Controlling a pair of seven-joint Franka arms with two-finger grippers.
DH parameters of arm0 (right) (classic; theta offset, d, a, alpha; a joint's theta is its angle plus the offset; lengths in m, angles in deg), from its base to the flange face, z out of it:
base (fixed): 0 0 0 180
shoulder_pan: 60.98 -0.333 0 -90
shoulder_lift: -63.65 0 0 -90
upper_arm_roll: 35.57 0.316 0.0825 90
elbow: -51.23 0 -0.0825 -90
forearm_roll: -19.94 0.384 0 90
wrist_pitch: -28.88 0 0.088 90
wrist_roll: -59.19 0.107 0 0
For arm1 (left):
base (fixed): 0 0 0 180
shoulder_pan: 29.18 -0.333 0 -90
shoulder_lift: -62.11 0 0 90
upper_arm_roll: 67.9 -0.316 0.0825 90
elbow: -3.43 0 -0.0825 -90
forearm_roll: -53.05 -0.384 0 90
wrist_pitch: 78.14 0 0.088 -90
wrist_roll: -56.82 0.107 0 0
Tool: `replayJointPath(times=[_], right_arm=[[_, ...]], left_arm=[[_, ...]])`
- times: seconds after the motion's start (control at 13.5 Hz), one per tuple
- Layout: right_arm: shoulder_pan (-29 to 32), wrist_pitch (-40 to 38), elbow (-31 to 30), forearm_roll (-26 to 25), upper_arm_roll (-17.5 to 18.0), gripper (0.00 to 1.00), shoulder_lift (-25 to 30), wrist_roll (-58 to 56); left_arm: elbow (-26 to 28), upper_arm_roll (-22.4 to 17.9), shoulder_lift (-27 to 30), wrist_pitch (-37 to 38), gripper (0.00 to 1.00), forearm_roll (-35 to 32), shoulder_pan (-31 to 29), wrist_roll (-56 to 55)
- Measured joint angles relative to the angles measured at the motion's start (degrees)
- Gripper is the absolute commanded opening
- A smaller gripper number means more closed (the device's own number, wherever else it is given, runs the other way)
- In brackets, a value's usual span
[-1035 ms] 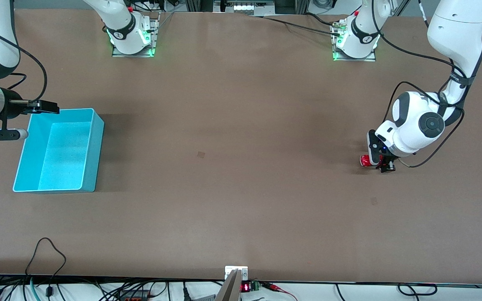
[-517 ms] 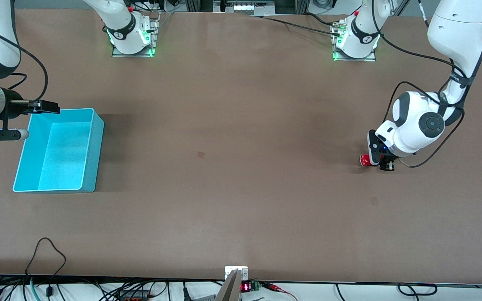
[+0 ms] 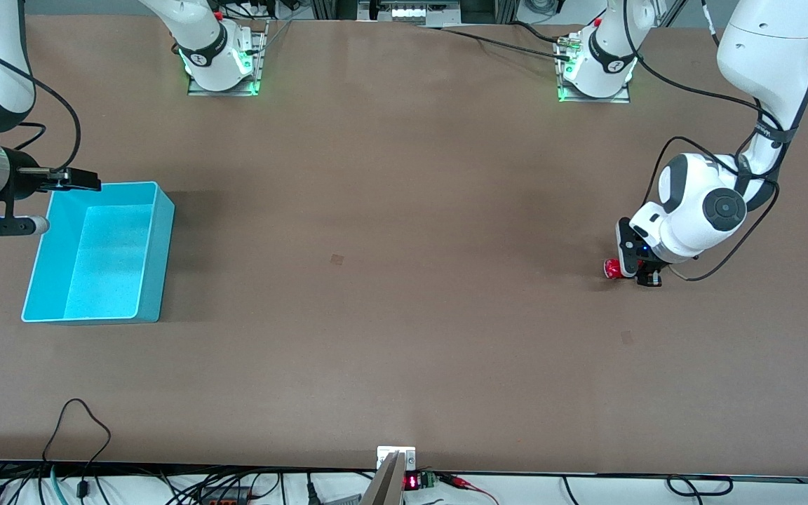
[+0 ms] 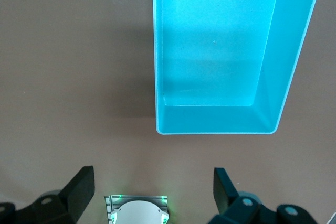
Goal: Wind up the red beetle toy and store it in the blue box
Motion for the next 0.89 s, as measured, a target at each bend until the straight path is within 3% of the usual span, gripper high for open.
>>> replayJointPath(times=[0.89], right_arm=[[0.02, 0.00, 0.00, 0.06, 0.00, 1.00, 0.00, 0.00]], left_arm=[[-0.63, -0.10, -0.38, -0.07, 0.23, 0.00, -13.09, 16.51]])
